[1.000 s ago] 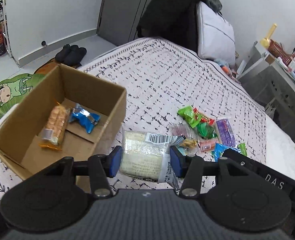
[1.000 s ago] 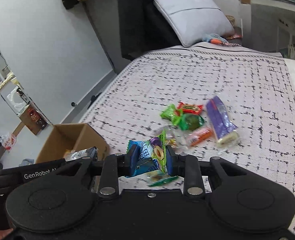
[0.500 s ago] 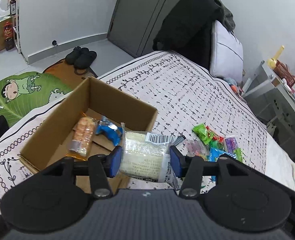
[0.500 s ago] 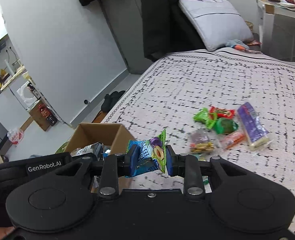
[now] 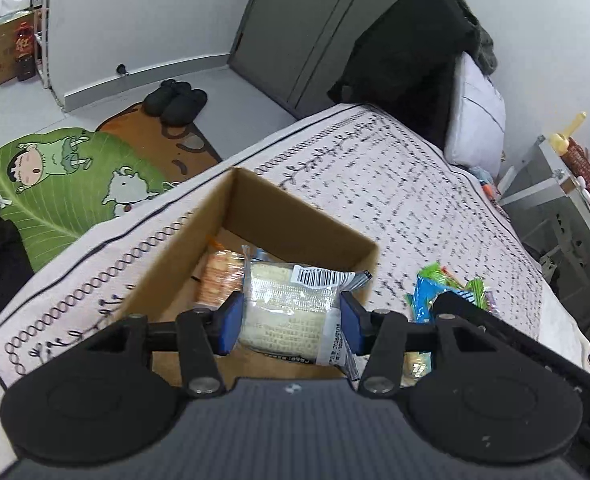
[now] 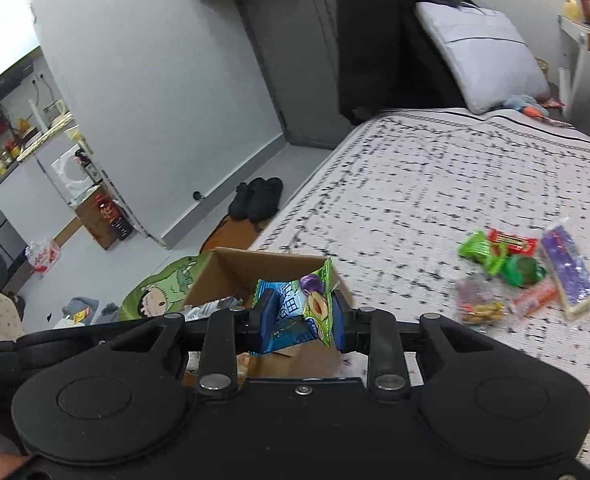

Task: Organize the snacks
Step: 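Carry both snacks over the cardboard box and open both tools to release them, then move both tools back toward the remaining snacks on the bed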

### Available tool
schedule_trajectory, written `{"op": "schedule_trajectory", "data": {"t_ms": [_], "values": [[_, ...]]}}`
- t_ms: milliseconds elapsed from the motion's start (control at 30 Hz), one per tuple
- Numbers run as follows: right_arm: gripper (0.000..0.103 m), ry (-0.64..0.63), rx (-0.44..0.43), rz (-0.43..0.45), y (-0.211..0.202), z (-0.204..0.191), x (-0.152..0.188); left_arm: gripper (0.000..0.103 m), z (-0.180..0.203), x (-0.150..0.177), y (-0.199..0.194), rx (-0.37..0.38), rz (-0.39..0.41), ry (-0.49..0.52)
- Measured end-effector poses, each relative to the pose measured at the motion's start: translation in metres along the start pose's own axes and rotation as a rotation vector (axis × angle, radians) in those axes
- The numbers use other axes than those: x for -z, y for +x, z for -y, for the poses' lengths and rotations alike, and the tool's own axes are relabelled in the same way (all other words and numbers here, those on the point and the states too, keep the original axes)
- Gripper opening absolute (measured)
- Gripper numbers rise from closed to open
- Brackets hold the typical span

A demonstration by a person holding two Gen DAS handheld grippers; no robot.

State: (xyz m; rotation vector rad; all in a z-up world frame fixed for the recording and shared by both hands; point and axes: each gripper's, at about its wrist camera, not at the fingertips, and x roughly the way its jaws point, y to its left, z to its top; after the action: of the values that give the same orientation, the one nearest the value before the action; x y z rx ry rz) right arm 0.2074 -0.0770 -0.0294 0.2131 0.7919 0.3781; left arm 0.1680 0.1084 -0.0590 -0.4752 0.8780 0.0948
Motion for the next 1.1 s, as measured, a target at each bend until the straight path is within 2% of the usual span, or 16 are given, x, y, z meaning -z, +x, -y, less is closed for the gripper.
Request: {"op": "schedule_trajectory", "data": {"t_ms": [300, 400, 433, 467, 500, 533, 633, 767, 900, 967, 1100], "values": [[0.028, 0.001, -0.039, -0.023, 0.023, -0.025, 0.001, 0.051, -0.030, -0.010, 0.000, -0.042, -0.019, -0.013], [0.032, 0.006, -0.083, -0.042, 0.028, -0.031, 0.001, 0.053, -0.038, -0.013, 0.000, -0.052, -0.033, -0.022], [0.035, 0.016, -0.103, -0.048, 0.029, -0.032, 0.001, 0.054, -0.040, -0.014, 0.000, -0.051, -0.036, -0.029], [0.047, 0.024, -0.116, -0.048, 0.029, -0.032, 0.002, 0.056, -0.042, -0.014, -0.001, -0.045, -0.036, -0.035], [0.051, 0.028, -0.111, -0.042, 0.028, -0.032, 0.003, 0.058, -0.043, -0.015, -0.001, -0.042, -0.037, -0.037], [0.058, 0.027, -0.100, -0.033, 0.027, -0.031, 0.003, 0.062, -0.043, -0.016, -0.001, -0.051, -0.040, -0.036], [0.065, 0.028, -0.075, -0.027, 0.023, -0.023, 0.005, 0.071, -0.040, -0.016, -0.002, -0.067, -0.045, -0.027], [0.088, 0.015, -0.010, -0.002, 0.014, -0.011, 0.008, 0.076, -0.034, -0.012, -0.005, -0.073, -0.034, -0.019], [0.096, 0.019, 0.002, 0.020, 0.002, 0.006, 0.008, 0.080, -0.026, -0.007, -0.004, -0.075, -0.038, -0.019], [0.099, 0.027, 0.006, 0.031, -0.004, 0.015, 0.009, 0.087, -0.018, -0.004, -0.005, -0.093, -0.028, 0.004], [0.103, 0.024, 0.000, 0.064, -0.014, 0.032, 0.011, 0.103, -0.007, 0.001, -0.009, -0.081, -0.006, 0.019]]}}
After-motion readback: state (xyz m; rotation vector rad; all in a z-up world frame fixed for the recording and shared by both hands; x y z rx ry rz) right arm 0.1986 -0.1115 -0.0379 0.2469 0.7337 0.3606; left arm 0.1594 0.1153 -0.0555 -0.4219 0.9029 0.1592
